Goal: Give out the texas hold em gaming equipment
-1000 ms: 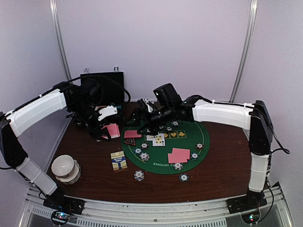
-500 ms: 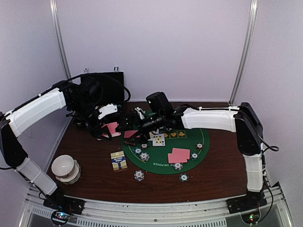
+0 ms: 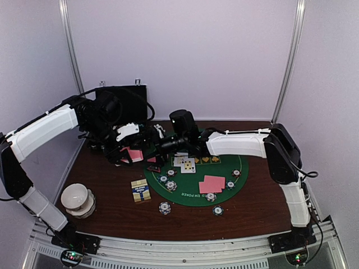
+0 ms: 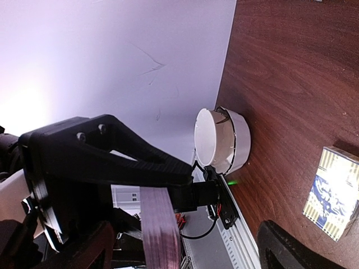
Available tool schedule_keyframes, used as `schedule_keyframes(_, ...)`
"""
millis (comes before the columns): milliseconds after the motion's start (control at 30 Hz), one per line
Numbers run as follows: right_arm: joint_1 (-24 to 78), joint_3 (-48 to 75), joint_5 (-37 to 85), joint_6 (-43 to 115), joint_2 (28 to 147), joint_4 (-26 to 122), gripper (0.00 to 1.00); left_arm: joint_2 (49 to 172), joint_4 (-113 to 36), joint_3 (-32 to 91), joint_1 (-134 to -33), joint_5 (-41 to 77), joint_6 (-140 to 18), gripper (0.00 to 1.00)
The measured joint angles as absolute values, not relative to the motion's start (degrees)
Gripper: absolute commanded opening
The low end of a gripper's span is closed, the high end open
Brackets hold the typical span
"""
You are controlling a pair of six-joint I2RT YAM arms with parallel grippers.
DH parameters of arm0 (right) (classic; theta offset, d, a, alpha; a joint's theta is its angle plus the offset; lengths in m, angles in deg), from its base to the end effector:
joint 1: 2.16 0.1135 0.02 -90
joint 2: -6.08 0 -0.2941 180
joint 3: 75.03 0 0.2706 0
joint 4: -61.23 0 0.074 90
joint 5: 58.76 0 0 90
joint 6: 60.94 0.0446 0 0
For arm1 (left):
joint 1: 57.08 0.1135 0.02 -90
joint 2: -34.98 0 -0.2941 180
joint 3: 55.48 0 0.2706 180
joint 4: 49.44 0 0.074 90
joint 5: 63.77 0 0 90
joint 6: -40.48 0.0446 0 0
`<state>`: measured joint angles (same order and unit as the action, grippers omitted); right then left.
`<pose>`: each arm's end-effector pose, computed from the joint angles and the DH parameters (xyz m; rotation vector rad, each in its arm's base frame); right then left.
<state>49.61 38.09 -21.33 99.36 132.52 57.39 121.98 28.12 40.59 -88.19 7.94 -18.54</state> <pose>0.3154 0.4576 0.2579 0.4354 -2.2919 -1.9391 0.2620 -0.1745 0.3416 1.4820 2.2999 -0.4408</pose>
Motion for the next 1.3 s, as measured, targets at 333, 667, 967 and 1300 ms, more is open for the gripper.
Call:
schedule_keyframes(333,50.27,41.02,-23.02,103.25,137.30,60.88,0.75,121.98,28.16,40.59,-88.19,7.97,-18.54,0.00)
schedule_keyframes(667,48.41,39.41,-25.97,104.06,137.24,64.82,0.55,121.98,28.34,40.57,-88.19,8.25,-18.56,0.00)
schedule_keyframes(967,46.14,34.99,-27.74,103.05,133.43,65.87,0.33,121.98,28.16,40.55,-88.19,8.40,-18.54,0.00)
schedule_keyframes(1300,44.59,31.80,-28.35,104.06,129.00,66.15,0.00,121.98,28.16,40.55,-88.19,8.40,-18.56,0.00)
